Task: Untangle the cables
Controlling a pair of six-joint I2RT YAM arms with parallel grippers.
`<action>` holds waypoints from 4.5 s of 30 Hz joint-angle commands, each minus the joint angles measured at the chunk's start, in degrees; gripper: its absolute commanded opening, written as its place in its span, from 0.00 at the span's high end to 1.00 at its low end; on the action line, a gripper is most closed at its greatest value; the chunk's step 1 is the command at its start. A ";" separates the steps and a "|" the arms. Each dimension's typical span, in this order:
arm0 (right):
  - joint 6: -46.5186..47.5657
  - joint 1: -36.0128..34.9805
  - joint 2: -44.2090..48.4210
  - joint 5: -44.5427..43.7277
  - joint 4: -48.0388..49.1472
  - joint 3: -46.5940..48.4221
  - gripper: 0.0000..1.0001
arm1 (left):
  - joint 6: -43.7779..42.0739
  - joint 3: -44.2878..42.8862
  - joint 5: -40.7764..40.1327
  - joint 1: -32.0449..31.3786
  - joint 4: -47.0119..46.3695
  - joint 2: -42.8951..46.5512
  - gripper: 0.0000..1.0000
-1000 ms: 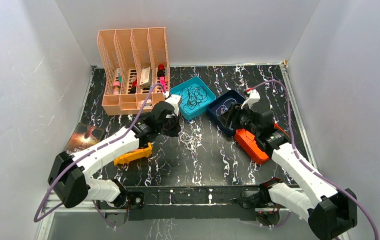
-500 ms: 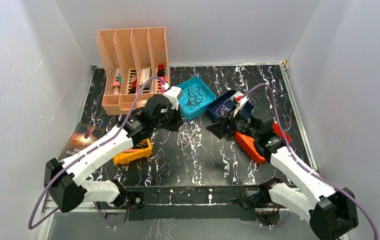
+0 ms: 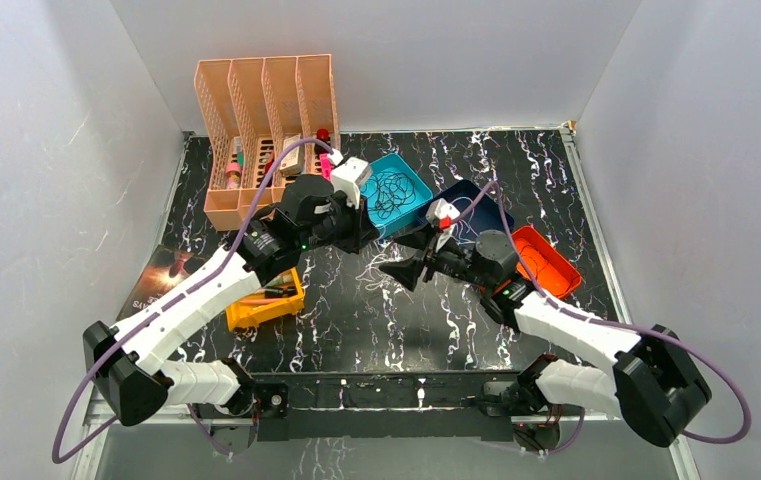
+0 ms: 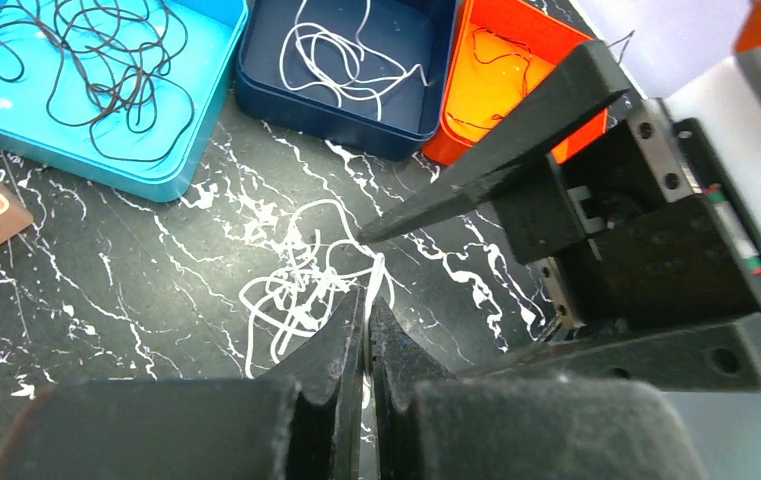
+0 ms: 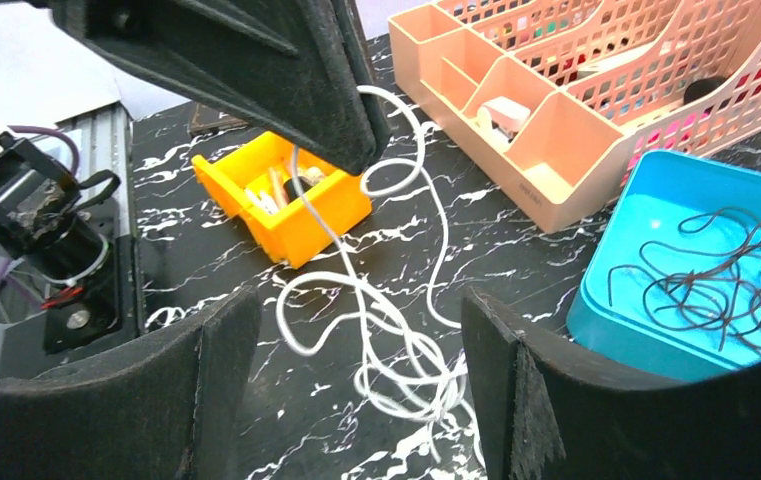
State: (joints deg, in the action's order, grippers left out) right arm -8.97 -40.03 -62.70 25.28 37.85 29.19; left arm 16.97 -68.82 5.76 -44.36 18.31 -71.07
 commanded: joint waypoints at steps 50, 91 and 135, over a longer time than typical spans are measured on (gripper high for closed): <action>-2.88 -1.41 -10.84 -10.25 7.37 -17.30 0.62 | -11.75 -37.58 -9.25 0.24 6.92 -4.92 1.00; 4.96 -1.45 26.09 -20.20 -16.26 1.43 0.39 | -13.74 -27.65 -2.46 0.29 7.73 -4.29 1.00; 4.58 -1.44 1.28 -5.03 17.22 10.19 0.31 | -13.13 -22.32 19.00 0.24 5.66 -3.01 1.00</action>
State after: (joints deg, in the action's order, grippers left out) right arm -3.22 -41.28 -60.53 20.78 48.38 36.77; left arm 2.94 -91.70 22.59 -44.36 25.47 -77.12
